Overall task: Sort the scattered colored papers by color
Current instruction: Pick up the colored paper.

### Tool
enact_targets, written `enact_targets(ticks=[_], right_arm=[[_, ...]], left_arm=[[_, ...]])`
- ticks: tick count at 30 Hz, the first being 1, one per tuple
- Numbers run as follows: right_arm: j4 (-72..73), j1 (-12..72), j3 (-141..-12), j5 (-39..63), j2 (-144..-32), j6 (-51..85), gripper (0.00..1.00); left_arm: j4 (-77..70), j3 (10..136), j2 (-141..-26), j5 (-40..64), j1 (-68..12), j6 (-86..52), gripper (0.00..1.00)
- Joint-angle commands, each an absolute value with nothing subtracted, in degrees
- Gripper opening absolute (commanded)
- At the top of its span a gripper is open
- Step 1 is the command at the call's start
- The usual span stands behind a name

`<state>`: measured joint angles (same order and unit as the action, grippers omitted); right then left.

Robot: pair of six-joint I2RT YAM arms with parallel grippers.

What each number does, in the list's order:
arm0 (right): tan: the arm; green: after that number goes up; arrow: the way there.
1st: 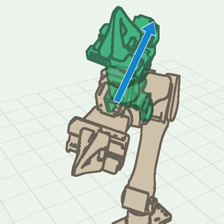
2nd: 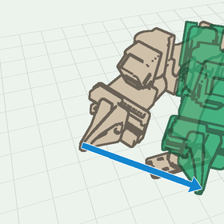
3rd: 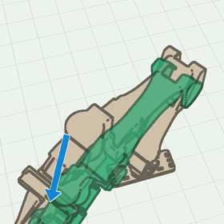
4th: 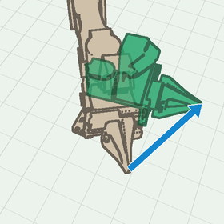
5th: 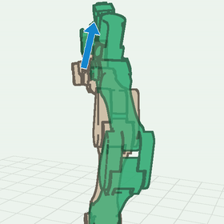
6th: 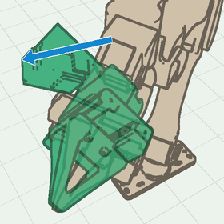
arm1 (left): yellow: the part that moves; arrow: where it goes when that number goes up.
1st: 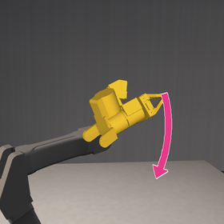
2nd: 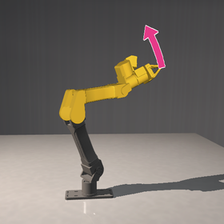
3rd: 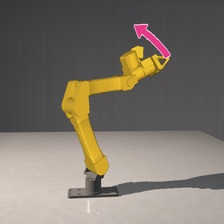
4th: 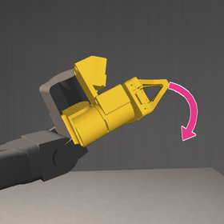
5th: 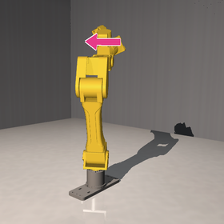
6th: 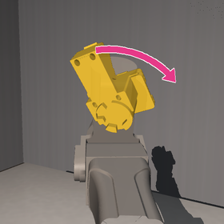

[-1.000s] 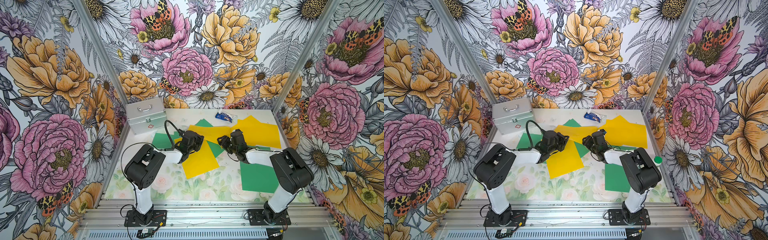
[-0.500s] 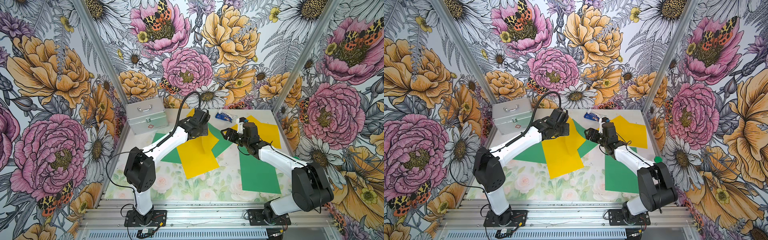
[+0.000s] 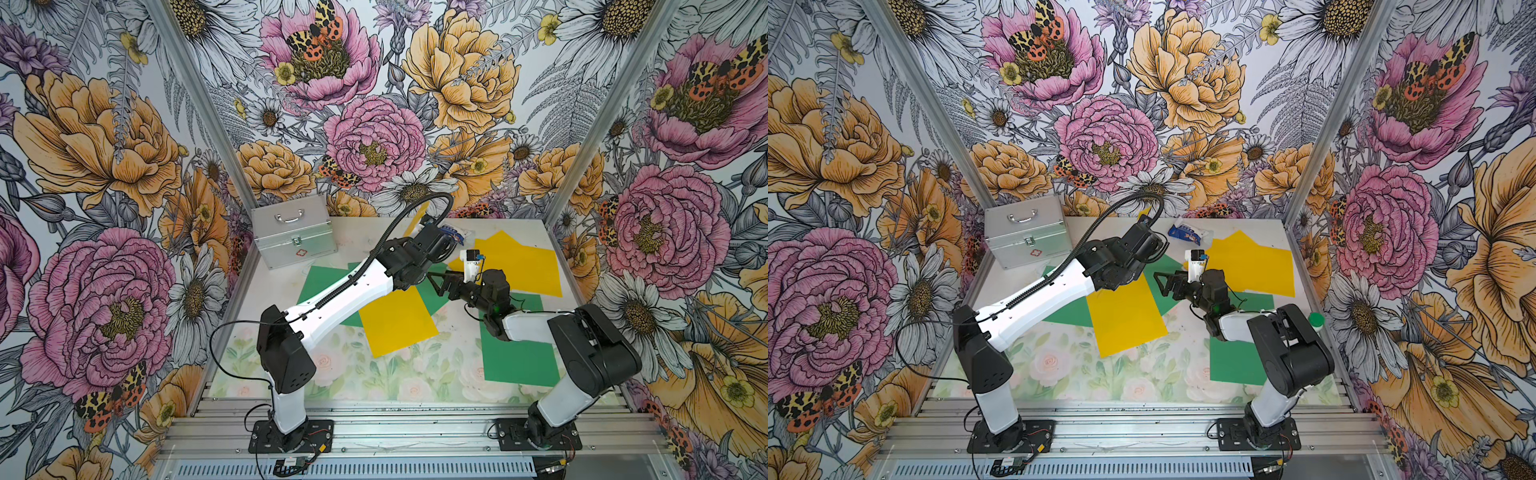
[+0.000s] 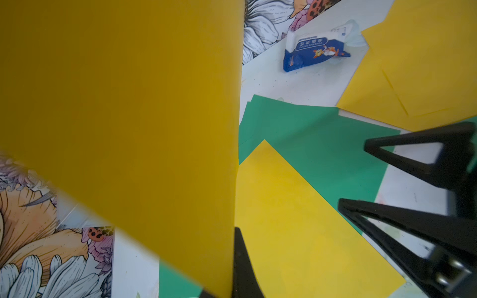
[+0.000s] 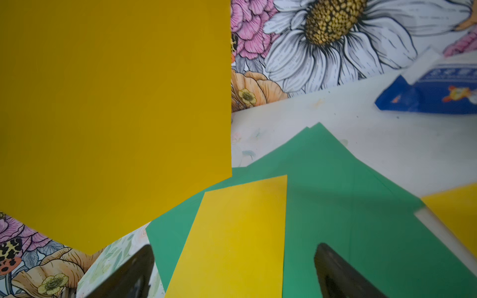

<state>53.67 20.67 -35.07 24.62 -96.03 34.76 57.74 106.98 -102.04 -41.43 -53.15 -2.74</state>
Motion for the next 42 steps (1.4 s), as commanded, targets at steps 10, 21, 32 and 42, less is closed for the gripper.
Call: enact_targets(ticks=[10, 21, 32, 42], right_arm=[[72.34, 21.80, -32.12, 27.33, -90.80, 25.65, 0.97], [79.70, 22.55, -36.29, 35.62, -92.79, 28.06, 0.96], [79.67, 22.81, -40.37, 37.85, -94.43, 24.95, 0.90], [79.64, 23.18, -36.65, 37.50, -91.34, 28.22, 0.31]], left_arm=[[49.24, 92.38, -78.57, -30.95, -55.89, 6.92, 0.00], [43.23, 82.59, -66.76, -21.07, -56.15, 8.67, 0.00], [42.91, 79.77, -63.71, -23.22, -56.01, 8.45, 0.00], [41.19, 78.07, -64.12, -23.91, -52.30, 5.61, 0.00]])
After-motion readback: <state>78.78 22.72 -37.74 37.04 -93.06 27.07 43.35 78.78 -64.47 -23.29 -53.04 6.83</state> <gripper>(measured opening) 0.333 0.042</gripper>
